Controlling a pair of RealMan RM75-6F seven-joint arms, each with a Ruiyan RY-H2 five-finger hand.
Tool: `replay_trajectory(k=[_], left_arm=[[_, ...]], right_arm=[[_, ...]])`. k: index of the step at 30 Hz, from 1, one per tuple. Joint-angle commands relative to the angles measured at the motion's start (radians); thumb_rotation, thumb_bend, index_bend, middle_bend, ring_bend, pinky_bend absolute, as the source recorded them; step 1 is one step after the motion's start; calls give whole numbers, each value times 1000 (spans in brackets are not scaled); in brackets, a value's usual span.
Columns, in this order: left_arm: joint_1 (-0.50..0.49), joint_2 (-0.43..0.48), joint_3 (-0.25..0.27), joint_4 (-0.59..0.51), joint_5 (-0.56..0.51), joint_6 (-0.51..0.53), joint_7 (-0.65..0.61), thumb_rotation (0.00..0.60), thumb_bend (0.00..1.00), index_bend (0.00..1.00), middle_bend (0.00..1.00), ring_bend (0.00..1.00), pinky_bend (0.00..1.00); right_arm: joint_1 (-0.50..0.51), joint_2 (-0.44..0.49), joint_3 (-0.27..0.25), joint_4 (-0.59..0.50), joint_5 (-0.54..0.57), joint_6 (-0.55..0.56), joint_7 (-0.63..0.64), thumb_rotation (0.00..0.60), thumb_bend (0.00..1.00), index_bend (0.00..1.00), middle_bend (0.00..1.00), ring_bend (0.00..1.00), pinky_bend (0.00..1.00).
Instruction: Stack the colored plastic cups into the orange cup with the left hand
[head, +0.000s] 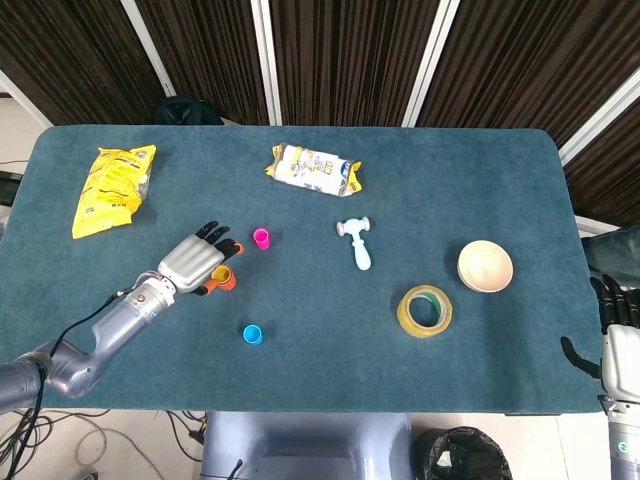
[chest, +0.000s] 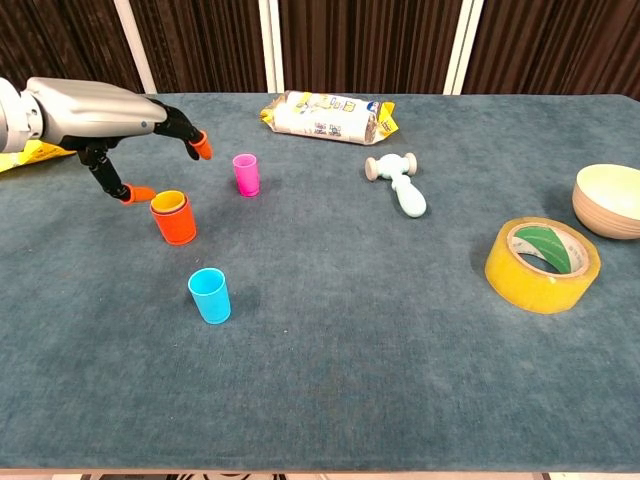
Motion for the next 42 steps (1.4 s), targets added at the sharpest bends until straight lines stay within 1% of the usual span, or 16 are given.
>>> replay_trajectory(k=[1,6,14,22,27,32,39,42], left_arm=[[-5,6,-12,-17,0,1,-13,600,343,156,175,0,0],[-9,8,-36,-57,19,20,-44,600,337,157,176,0,0],[-5,30,-23,-132,71,24,-70,600,324,178,176,0,0],[-1,46,6,-195,128,0,-119,600,310,195,176,0,0],[-2,51,36,-220,171,-25,-134,600,296,195,176,0,0],[-5,47,62,-219,189,-51,-124,600,276,193,176,0,0],[-9,37,72,-219,190,-69,-124,600,255,192,175,0,0],[-11,27,77,-211,192,-76,-112,600,255,206,176,0,0]], right_arm=[[1,0,1,-1,1,-1,-1,600,324,89,78,126,84],[0,-1,0,-3,1,0,-2,600,325,89,78,126,84],[-2,1,2,-6,3,2,0,600,324,91,78,126,85],[-3,1,2,-9,2,5,0,600,325,91,78,126,84],[-4,1,4,-10,5,7,-2,600,325,91,78,126,83],[-4,3,5,-12,5,7,-1,600,324,91,78,126,85],[-6,4,7,-13,10,10,3,600,324,93,78,126,84],[-6,4,8,-13,11,8,2,600,324,93,78,126,85]])
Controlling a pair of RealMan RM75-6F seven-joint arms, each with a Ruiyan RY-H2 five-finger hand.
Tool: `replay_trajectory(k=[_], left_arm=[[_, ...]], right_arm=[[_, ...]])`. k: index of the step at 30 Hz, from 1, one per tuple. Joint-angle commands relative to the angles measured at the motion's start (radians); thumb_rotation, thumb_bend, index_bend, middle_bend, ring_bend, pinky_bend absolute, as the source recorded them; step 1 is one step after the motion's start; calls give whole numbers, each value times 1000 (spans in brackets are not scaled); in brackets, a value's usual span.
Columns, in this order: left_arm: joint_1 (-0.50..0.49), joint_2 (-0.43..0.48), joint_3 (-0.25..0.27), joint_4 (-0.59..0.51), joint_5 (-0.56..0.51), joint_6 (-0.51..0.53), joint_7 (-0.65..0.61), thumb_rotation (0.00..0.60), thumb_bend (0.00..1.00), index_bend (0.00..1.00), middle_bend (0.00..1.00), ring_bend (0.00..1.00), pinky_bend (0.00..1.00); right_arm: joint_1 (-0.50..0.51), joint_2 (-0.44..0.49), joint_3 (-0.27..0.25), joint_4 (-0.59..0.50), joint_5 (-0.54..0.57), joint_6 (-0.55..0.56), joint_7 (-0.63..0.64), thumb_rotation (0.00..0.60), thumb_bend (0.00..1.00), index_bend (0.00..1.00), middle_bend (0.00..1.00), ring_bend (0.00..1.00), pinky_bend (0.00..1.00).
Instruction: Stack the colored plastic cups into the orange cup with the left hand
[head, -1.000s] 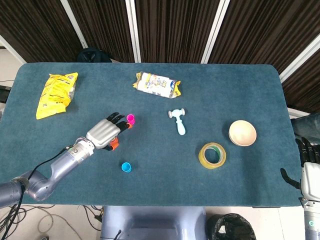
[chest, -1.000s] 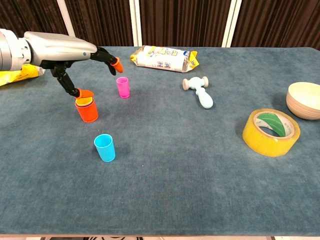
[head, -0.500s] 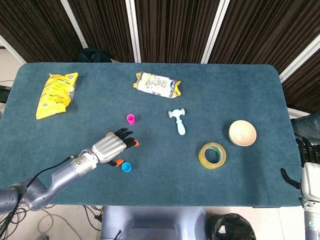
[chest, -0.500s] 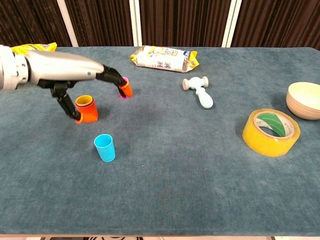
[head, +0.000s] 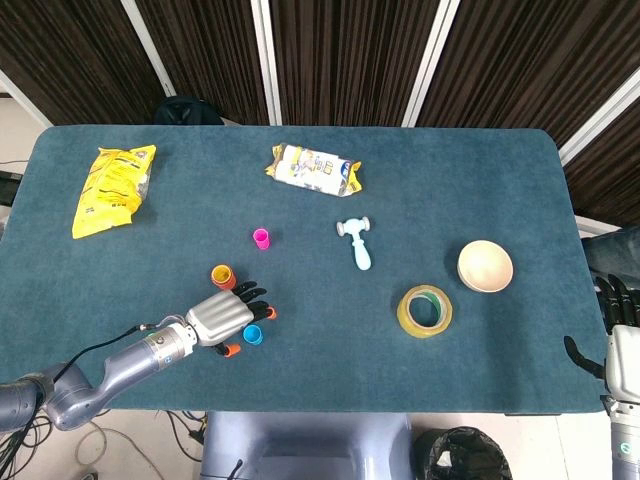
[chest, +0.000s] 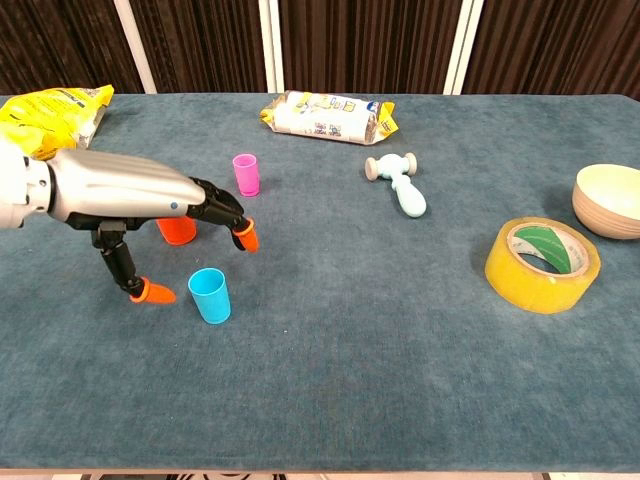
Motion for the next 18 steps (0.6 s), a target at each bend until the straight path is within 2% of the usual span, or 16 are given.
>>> replay_trajectory(k=[1,8,18], left_arm=[[-2,-10,3,8,2,-2,11,600,255,221,176,0,0],[4,-35,3,36,-2,16,51,600,263,339,191,0,0],[11,-58,2,50,-22,31,94,600,272,366,192,0,0]], right_arm=[[0,0,0,0,1,-1,0,600,324,93,78,126,85],[-1,2,3,0,7,-2,5,600,325,93,78,126,84],[-1,3,4,-1,10,-3,8,600,324,93,78,126,84]])
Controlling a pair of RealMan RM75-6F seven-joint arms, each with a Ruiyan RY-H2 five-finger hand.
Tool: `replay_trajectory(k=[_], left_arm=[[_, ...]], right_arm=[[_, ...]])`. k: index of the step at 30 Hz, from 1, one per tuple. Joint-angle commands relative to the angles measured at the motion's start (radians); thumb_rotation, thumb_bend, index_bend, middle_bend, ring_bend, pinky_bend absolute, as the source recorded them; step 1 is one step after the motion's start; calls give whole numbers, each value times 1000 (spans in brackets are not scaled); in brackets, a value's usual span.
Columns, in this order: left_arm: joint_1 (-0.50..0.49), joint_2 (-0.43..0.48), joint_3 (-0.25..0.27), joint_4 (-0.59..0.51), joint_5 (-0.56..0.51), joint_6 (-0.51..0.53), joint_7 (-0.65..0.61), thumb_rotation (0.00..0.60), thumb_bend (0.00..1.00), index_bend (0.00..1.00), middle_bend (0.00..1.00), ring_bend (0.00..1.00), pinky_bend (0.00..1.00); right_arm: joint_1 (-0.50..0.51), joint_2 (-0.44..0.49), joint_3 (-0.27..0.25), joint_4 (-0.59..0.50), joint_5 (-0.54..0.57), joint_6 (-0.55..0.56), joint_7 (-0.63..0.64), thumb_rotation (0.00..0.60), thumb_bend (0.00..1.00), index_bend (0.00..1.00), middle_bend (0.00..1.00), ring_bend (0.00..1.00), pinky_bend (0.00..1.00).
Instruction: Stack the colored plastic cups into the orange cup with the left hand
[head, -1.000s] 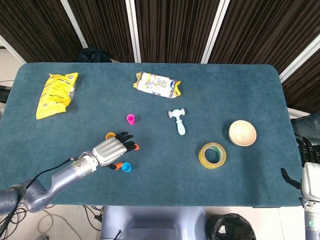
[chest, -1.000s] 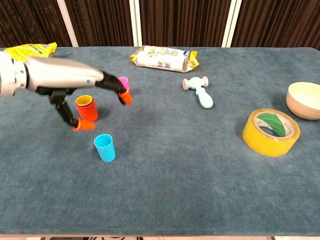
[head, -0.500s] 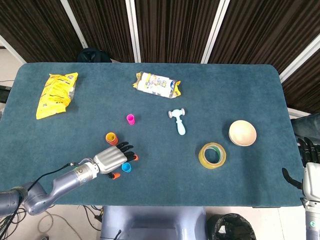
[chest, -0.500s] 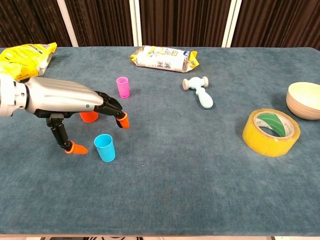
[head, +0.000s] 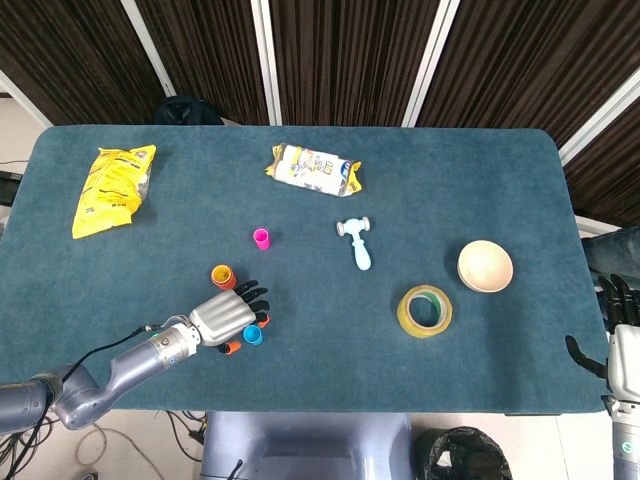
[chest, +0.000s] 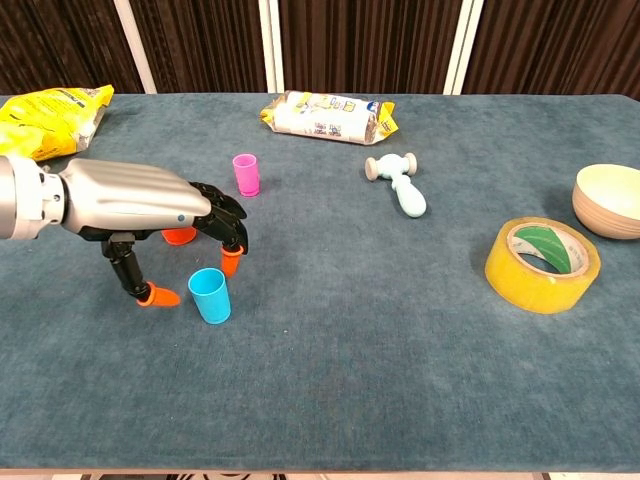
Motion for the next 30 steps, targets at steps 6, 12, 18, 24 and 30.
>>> replay_trajectory(k=[6,12,18,24,30], left_arm=[[1,-17,-3,11,-11,2,14,600,279,378,194,0,0],[2,-31,-7,18,-12,12,27,600,297,428,208,0,0],[3,-36,-9,16,-14,21,39,600,326,461,212,0,0],[6,-22,-17,5,-20,34,41,600,337,468,212,0,0],[11,25,-44,-30,-17,78,40,600,337,465,213,0,0]], right_arm=[[0,0,1,-1,3,-1,-1,600,324,93,78,126,84],[-1,1,2,-1,5,-1,3,600,324,94,78,126,85],[-1,3,3,-3,5,-1,5,600,324,94,78,126,85],[-1,4,3,-3,5,-2,6,600,324,94,78,126,85],[-1,3,1,-2,3,-3,3,600,324,94,78,126,85]])
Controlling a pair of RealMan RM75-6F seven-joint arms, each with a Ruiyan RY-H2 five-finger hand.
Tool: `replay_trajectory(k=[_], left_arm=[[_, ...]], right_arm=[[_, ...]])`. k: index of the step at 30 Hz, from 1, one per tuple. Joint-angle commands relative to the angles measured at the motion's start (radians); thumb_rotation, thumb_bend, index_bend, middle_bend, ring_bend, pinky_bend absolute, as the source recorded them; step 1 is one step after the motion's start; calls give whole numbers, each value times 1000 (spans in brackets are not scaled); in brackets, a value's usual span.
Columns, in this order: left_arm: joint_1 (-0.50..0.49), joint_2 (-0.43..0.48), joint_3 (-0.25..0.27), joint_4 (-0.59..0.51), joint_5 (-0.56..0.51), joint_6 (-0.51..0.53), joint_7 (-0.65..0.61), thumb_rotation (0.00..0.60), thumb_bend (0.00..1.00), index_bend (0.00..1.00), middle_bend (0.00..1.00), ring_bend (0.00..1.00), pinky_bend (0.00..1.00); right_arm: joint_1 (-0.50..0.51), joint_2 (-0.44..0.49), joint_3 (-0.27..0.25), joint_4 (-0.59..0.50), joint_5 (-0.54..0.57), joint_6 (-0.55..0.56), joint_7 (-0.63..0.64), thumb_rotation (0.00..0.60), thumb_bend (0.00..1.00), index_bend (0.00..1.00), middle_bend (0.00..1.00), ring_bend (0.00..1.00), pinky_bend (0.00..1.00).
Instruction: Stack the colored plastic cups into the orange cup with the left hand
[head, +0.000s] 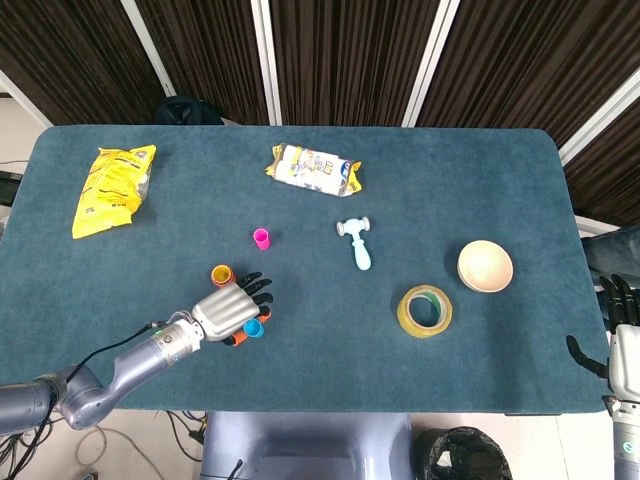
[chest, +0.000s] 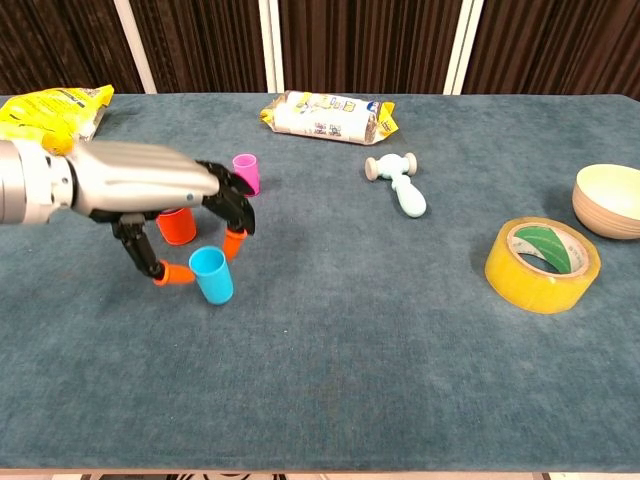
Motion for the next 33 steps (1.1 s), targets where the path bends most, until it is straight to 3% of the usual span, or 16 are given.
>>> replay_trajectory(k=[1,14,33], left_arm=[[6,39,-24,-19,-1,37,3,600,337,463,213,0,0],[46,160,-93,30,-141,84,-71,600,337,457,212,0,0],[47,83,-88,147,-135,47,-145,600,337,457,212,0,0]], right_arm=[[0,-1,-1,0,0,-1,-1,600,324,94,78,126,85],[-1,-1,-4,-6,-1,-1,-6,600,324,94,78,126,85],[0,-5,-4,-6,-2,-1,-13,600,325,94,78,126,86]])
